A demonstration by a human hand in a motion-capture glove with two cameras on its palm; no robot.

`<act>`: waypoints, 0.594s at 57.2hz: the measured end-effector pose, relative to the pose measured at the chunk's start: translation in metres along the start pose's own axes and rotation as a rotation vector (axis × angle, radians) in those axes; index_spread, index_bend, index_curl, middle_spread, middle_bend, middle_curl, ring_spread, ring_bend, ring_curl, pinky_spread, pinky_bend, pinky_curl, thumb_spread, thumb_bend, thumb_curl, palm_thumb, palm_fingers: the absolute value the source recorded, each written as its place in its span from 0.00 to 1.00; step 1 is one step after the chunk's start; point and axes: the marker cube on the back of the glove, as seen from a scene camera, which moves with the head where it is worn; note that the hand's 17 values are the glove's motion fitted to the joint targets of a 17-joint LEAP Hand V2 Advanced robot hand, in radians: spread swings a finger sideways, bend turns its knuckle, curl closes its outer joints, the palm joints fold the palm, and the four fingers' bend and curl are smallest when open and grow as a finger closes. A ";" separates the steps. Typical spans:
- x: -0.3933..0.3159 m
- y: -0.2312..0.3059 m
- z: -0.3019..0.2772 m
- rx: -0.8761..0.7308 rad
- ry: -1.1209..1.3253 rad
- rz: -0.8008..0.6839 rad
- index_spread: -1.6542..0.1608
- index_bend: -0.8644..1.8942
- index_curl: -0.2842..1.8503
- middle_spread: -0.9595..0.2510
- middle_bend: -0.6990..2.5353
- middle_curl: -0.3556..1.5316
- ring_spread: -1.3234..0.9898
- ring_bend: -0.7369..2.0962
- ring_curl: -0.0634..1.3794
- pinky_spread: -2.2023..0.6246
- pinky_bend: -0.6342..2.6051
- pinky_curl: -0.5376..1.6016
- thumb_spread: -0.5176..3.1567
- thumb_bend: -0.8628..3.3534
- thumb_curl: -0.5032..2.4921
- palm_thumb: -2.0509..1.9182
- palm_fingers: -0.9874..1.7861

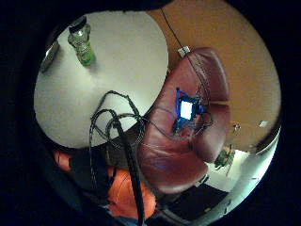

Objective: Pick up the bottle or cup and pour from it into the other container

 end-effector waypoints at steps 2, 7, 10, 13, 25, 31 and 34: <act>0.006 -0.002 0.000 -0.001 -0.017 0.002 0.69 0.37 0.26 0.71 0.27 0.33 0.55 0.38 0.24 0.85 0.33 0.41 0.41 0.20 0.30 0.72 0.39; 0.019 -0.003 0.006 0.007 -0.069 0.007 0.69 0.37 0.26 0.71 0.27 0.34 0.55 0.38 0.24 0.85 0.33 0.41 0.41 0.20 0.30 0.71 0.39; 0.026 -0.005 0.010 0.003 -0.102 0.011 0.69 0.37 0.26 0.71 0.27 0.34 0.55 0.38 0.24 0.85 0.33 0.41 0.41 0.20 0.30 0.71 0.39; 0.032 -0.009 0.014 -0.006 -0.146 0.011 0.69 0.37 0.26 0.71 0.27 0.34 0.55 0.38 0.24 0.85 0.33 0.41 0.41 0.20 0.30 0.71 0.39; 0.045 -0.036 0.029 -0.052 -0.312 -0.004 0.69 0.37 0.26 0.71 0.27 0.34 0.54 0.38 0.24 0.85 0.33 0.41 0.41 0.20 0.30 0.71 0.39; 0.049 -0.053 0.041 -0.106 -0.398 -0.016 0.69 0.37 0.26 0.70 0.27 0.34 0.54 0.38 0.24 0.85 0.33 0.41 0.40 0.20 0.30 0.71 0.39; 0.064 -0.067 0.048 -0.126 -0.438 -0.037 0.69 0.36 0.26 0.70 0.27 0.34 0.54 0.38 0.24 0.85 0.33 0.41 0.40 0.20 0.30 0.71 0.38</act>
